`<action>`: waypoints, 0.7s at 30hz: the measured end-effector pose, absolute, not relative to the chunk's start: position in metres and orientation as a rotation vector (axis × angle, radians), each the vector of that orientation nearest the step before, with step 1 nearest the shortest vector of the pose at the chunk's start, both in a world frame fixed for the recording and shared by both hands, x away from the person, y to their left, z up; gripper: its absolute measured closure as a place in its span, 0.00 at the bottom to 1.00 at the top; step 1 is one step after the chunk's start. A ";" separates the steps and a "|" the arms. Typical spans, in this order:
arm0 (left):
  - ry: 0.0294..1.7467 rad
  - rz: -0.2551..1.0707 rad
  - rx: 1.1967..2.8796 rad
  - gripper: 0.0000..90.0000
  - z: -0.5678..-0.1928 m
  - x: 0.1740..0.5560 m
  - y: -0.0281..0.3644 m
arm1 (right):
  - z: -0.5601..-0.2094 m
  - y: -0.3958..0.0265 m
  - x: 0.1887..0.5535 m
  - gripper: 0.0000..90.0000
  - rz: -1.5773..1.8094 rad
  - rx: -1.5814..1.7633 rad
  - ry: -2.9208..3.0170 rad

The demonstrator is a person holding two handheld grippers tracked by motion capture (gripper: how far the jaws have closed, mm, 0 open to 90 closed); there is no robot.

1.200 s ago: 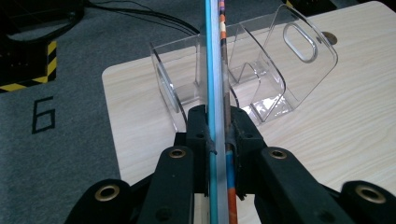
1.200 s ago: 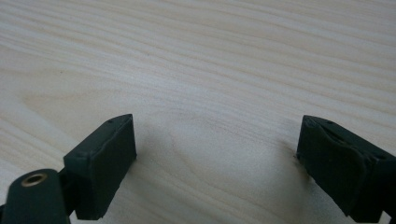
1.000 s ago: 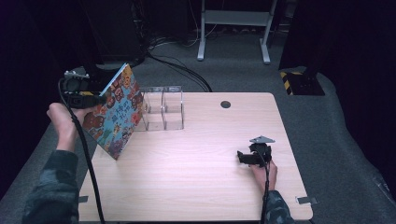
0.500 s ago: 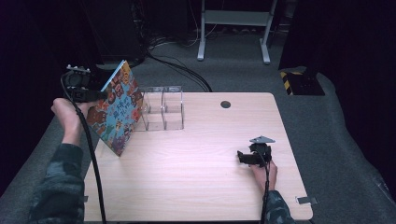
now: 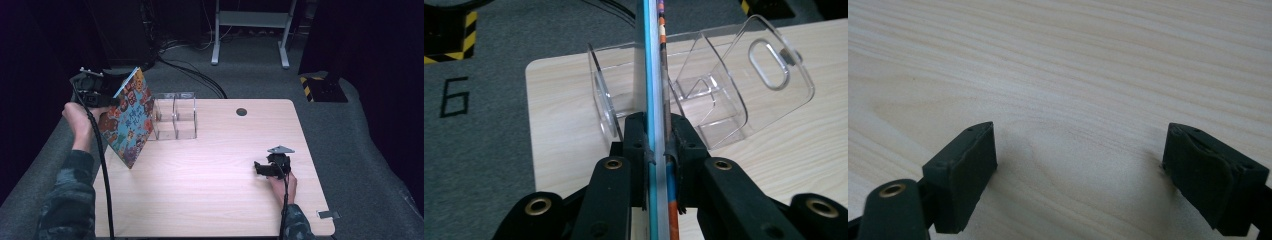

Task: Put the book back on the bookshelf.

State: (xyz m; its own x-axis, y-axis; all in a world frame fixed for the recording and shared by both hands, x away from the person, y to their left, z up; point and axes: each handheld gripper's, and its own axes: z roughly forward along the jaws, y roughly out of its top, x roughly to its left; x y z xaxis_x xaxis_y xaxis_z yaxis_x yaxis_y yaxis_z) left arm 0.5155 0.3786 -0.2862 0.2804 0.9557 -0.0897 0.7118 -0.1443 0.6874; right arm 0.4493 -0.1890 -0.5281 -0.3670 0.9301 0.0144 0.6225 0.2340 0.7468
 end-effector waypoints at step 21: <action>1.437 0.537 1.792 0.43 -0.284 0.490 0.399 | -0.528 -0.189 0.449 0.15 0.943 1.423 2.076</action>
